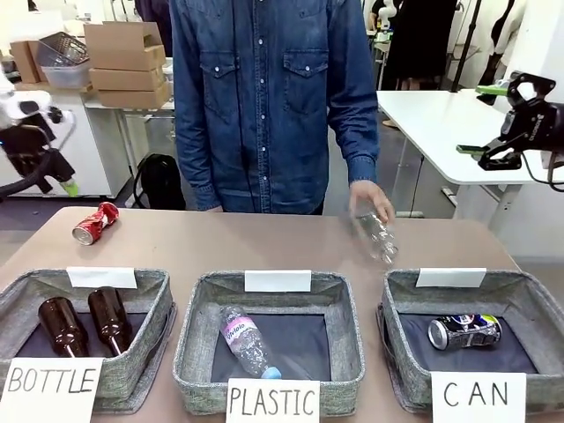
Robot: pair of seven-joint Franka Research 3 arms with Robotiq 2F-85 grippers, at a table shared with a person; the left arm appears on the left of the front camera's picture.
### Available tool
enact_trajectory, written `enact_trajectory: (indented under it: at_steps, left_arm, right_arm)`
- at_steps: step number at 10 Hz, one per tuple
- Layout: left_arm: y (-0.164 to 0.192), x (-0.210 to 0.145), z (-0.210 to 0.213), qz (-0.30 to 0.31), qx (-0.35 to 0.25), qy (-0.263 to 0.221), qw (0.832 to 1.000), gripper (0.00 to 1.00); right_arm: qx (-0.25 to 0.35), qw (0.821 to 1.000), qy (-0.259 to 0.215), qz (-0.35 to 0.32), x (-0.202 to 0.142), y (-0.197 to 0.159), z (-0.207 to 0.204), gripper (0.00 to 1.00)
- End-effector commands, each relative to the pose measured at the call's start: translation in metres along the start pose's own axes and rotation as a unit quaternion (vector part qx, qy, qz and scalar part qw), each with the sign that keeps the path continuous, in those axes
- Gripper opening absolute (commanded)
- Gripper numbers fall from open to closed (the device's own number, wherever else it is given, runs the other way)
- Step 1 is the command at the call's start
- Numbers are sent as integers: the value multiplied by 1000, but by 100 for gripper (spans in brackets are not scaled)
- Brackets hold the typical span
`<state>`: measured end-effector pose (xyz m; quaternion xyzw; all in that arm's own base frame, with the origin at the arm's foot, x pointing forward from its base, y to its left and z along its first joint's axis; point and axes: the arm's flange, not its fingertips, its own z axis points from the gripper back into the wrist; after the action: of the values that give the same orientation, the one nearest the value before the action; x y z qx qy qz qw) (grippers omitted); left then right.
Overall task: Sort the can waste into the basket.
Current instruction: Pick up the can waste from the table and place it in the right Fabric basket.
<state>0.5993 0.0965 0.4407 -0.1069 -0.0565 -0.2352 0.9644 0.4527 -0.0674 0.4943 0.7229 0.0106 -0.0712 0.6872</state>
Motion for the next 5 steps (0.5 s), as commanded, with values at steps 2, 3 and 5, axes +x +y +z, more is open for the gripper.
enact_trajectory:
  at_steps: [2,3,5]
  left_arm:
    - [29,45,-33,-20,-2,62,998,100]
    - [39,51,-47,-6,2,84,996,100]
    - [54,57,-72,-2,-10,101,995,100]
  right_arm:
    - [-2,1000,4,3,-1,2,2,100]
    - [-2,1000,4,3,-1,2,2,100]
    - [-2,1000,4,3,-1,2,2,100]
